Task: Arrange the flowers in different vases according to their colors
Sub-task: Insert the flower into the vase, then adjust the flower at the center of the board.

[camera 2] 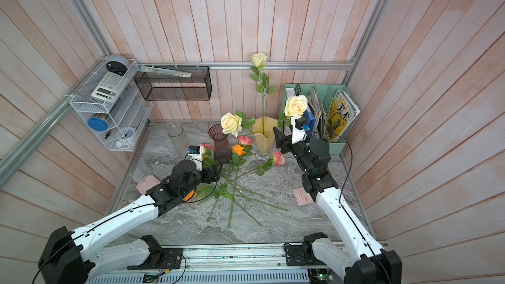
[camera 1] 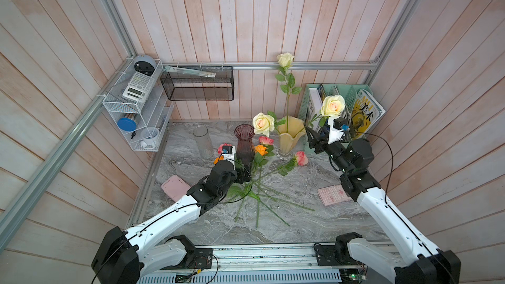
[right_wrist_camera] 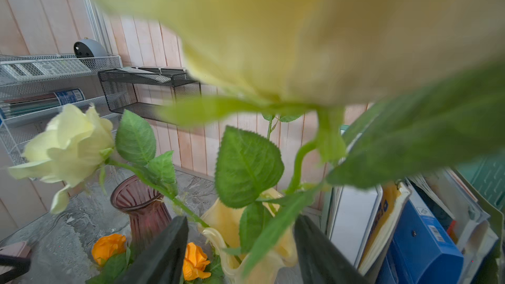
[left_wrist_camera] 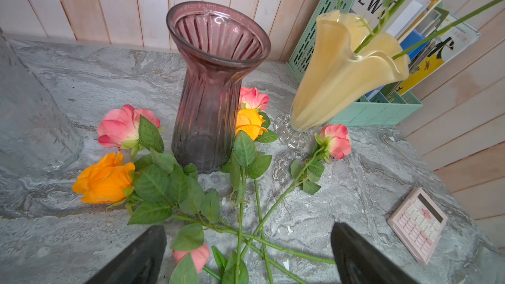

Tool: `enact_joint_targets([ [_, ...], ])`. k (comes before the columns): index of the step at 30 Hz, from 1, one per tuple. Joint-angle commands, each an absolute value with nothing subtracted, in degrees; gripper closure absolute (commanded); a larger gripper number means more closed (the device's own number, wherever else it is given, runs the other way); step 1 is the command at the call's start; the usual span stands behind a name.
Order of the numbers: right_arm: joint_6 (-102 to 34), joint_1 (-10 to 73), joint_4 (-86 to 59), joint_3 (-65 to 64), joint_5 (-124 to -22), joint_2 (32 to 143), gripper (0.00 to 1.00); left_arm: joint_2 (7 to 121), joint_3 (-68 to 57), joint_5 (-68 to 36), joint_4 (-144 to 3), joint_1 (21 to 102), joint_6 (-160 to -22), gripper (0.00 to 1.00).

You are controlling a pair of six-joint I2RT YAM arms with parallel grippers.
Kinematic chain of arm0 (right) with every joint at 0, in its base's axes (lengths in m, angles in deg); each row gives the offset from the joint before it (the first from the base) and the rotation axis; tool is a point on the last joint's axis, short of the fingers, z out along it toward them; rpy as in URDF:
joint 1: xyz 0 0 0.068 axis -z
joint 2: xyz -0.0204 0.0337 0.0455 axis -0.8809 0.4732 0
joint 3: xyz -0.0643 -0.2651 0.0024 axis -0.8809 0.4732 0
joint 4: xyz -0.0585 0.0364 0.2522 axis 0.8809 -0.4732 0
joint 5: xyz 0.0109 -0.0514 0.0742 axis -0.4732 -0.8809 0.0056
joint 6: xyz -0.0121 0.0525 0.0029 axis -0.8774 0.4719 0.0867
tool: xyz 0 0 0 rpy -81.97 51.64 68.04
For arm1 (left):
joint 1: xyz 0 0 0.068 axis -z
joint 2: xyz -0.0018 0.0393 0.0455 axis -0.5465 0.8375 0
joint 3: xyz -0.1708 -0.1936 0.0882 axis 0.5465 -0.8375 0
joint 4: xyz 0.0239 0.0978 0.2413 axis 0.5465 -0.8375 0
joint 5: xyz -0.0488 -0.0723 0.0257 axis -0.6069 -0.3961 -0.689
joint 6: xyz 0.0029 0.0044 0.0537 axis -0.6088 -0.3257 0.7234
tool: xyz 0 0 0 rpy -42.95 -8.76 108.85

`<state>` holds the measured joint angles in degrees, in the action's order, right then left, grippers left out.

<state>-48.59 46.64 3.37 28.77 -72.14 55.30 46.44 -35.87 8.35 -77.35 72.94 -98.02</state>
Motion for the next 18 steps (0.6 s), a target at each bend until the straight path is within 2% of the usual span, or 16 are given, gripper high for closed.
enact_joint_targets([
  [1, -48.0, 45.9, -10.6, 31.1, -72.0, 49.3, 0.32, 49.5, -32.9, 2.5, -82.1, 71.8, -96.3, 0.00],
  [11, -44.4, 45.7, -21.4, 40.7, -73.5, 34.6, 0.32, 57.5, -28.1, -3.9, -87.4, 73.5, -95.0, 0.00],
  [14, -43.2, 45.8, -23.3, 42.0, -72.9, 32.2, 0.32, 61.1, -25.8, -5.2, -89.3, 75.8, -95.2, 0.06],
  [18, -41.7, 45.7, -25.8, 43.5, -72.7, 30.2, 0.32, 65.9, -21.8, -2.3, -93.1, 77.2, -96.7, 0.07],
])
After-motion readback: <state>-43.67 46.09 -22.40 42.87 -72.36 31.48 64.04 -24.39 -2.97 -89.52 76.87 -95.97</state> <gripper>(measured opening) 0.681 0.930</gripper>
